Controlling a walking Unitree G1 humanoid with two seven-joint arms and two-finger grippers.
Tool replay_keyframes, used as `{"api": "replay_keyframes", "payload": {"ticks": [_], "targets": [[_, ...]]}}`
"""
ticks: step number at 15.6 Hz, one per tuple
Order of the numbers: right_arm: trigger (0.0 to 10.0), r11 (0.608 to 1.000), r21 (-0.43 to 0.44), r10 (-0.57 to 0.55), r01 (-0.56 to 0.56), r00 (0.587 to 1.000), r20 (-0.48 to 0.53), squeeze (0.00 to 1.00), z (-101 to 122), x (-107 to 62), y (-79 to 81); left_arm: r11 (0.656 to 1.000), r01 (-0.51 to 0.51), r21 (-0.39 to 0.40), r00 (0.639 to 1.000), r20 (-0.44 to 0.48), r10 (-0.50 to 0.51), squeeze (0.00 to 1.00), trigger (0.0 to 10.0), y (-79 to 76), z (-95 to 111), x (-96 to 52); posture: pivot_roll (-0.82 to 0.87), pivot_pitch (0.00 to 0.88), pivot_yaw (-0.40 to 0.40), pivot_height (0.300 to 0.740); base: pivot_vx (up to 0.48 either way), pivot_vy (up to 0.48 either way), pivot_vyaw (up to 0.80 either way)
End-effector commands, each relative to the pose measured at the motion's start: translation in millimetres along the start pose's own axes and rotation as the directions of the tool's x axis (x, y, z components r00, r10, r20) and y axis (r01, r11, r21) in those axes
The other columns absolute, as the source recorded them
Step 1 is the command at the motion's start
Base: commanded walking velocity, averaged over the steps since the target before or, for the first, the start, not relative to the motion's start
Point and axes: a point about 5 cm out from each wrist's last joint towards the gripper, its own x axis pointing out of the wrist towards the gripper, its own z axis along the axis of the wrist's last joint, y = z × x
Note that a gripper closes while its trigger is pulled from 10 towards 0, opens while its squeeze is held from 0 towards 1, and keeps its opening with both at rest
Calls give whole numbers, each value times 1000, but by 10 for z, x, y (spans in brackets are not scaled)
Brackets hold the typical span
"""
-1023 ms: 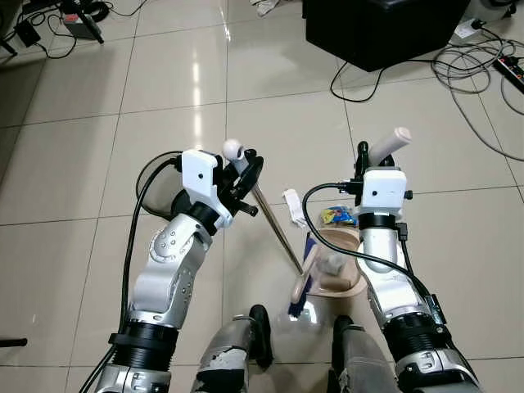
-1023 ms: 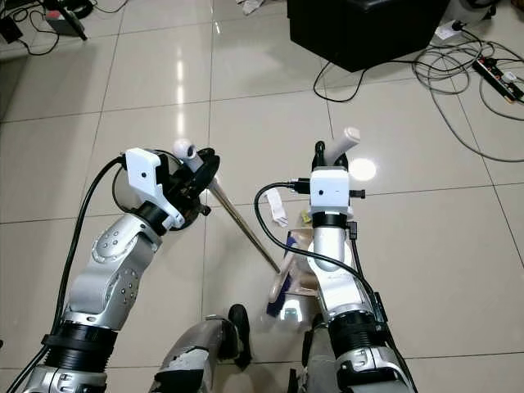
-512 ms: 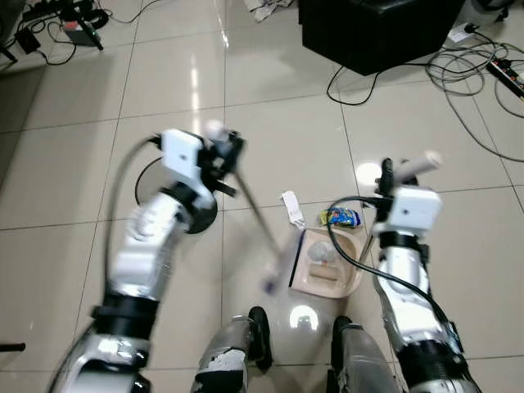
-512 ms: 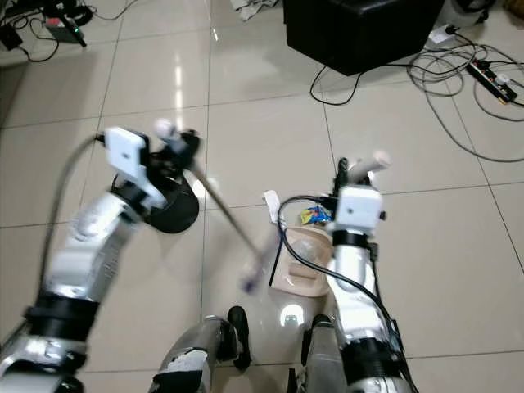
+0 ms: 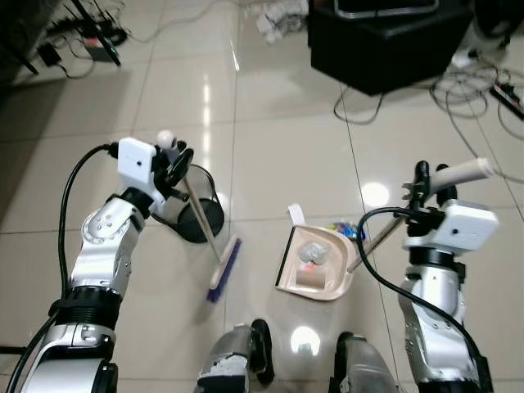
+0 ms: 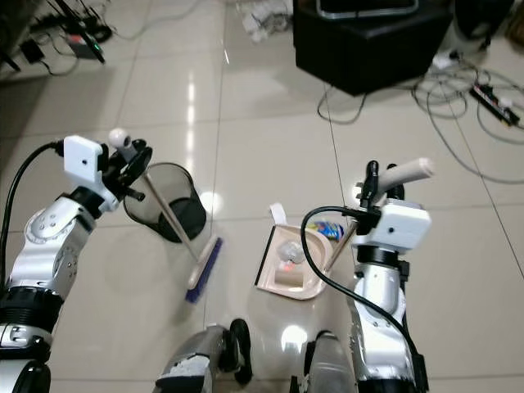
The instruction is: Sweep floor
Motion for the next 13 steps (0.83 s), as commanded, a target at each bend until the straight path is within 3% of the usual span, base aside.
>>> {"api": "replay_keyframes", "payload": {"ticks": [1,6,8,13], "targets": [[10000,999,36,12,-14,998,57,0,165,34,33,998,-46,32,999,4,46,0,10000,134,-14,-106,2,122,163,740,0,0,0],[10000,997,70,9,-15,995,97,0,553,382,3,992,-120,-26,993,-5,120,0,10000,15,-159,-242,-39,81,140,740,0,0,0],[10000,996,84,0,-6,997,78,0,720,622,-57,988,-155,-14,988,-11,155,0,10000,-176,-217,-308,-42,68,118,740,0,0,0],[10000,983,181,-30,22,999,43,0,990,934,-151,984,-178,1,984,-14,178,0,10000,-301,-207,-390,-43,56,106,740,0,0,0]]}}
